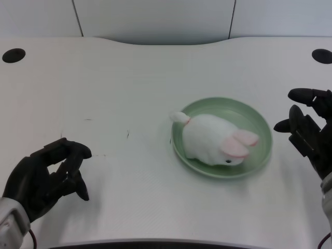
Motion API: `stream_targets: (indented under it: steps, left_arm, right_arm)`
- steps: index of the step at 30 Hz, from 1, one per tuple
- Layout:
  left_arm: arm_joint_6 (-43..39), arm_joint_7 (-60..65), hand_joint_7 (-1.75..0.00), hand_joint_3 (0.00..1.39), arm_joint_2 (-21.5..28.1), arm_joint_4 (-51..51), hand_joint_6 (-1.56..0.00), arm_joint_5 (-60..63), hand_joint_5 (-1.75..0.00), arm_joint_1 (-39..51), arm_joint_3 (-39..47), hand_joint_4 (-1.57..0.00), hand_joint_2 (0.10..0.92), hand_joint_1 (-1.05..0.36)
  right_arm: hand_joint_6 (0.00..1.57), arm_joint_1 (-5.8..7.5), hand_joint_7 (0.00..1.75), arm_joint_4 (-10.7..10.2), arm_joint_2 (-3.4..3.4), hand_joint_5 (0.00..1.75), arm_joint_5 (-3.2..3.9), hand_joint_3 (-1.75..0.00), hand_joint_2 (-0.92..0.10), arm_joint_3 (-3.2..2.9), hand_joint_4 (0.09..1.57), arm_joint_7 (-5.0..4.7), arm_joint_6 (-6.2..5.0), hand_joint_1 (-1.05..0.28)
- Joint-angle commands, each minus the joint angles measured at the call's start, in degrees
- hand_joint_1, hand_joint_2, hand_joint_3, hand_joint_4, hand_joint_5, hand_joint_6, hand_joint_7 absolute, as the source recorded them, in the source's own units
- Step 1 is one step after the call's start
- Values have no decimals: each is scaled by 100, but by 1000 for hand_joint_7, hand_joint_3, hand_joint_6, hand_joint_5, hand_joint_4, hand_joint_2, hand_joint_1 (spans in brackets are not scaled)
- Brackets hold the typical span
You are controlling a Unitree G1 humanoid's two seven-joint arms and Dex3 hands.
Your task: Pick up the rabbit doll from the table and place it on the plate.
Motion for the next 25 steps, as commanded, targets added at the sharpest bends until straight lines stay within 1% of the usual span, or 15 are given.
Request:
stream_targets:
  steps: [1, 3, 4, 6, 8, 10, 11, 12, 14, 15, 17, 18, 21, 23, 25]
  left_arm:
    - [50, 106, -1591, 531, 11, 49, -802, 84, -1746, 48, -54, -970, 921, -386]
    - [20, 80, -1602, 502, 1, 122, -777, 46, -1746, 13, -23, -949, 921, -382]
    - [-22, 56, -1608, 497, 23, 196, -773, 54, -1746, -27, -18, -948, 921, -385]
    - [-69, 25, -1626, 489, 66, 304, -779, 75, -1746, -92, -18, -972, 921, -397]
    - [-110, -31, -1635, 476, 79, 454, -781, 3, -1746, -162, 53, -987, 921, -406]
    - [-79, -29, -1640, 469, 86, 541, -780, -61, -1746, -213, 125, -991, 921, -402]
    - [-72, -27, -1643, 469, 90, 561, -779, -73, -1746, -224, 139, -993, 921, -398]
    - [-71, -28, -1645, 470, 93, 574, -778, -79, -1746, -232, 147, -995, 921, -396]
    - [-128, -84, -1667, 494, 128, 654, -788, -69, -1746, -256, 168, -1022, 921, -395]
    - [-129, -121, -1677, 499, 141, 692, -789, -92, -1746, -267, 190, -1029, 921, -399]
    - [-148, -158, -1689, 503, 147, 728, -778, -105, -1746, -271, 212, -1018, 921, -396]
    - [-177, -168, -1691, 504, 135, 727, -775, -106, -1746, -256, 223, -1016, 921, -396]
    - [-208, -207, -1692, 527, 114, 735, -748, -108, -1746, -249, 242, -1004, 921, -388]
    - [-277, -188, -1697, 529, 131, 775, -749, -12, -1746, -259, 209, -1014, 921, -395]
    - [-271, -81, -1698, 520, 77, 781, -761, -15, -1746, -274, 252, -1025, 921, -388]
  right_arm:
    - [307, -148, 1454, 157, -135, 1689, 137, -611, -921, -150, 358, 32, 53, -275]
    - [303, -211, 1451, 286, -150, 1687, 112, -612, -921, -165, 352, 19, 35, -255]
    - [301, -243, 1449, 361, -146, 1682, 103, -614, -921, -170, 348, 21, 3, -251]
    - [305, -275, 1452, 446, -119, 1681, 151, -606, -920, -196, 348, 68, -65, -255]
    - [312, -301, 1458, 514, -81, 1694, 167, -590, -921, -197, 371, 84, -129, -269]
    - [311, -284, 1457, 402, -55, 1694, 32, -592, -921, -108, 380, -62, -43, -269]
    - [310, -275, 1456, 360, -49, 1692, -9, -596, -921, -78, 379, -111, -12, -269]
    - [310, -270, 1455, 335, -45, 1691, -32, -598, -921, -61, 379, -141, 4, -268]
    - [306, -241, 1452, 315, 5, 1685, 16, -619, -921, -61, 364, -113, -36, -263]
    - [303, -230, 1451, 344, 24, 1681, 43, -629, -921, -69, 351, -78, -90, -263]
    - [298, -216, 1450, 370, 25, 1675, 8, -639, -921, -59, 324, -59, -155, -272]
    - [298, -214, 1450, 357, 30, 1675, -17, -640, -921, -55, 318, -87, -131, -274]
    - [290, -207, 1449, 304, 37, 1682, -20, -618, -921, -56, 321, -132, -37, -280]
    - [298, -203, 1455, 303, 42, 1683, -14, -620, -921, -53, 329, -128, -48, -272]
    - [308, -221, 1461, 324, 45, 1690, -27, -635, -921, -41, 350, -139, -46, -261]
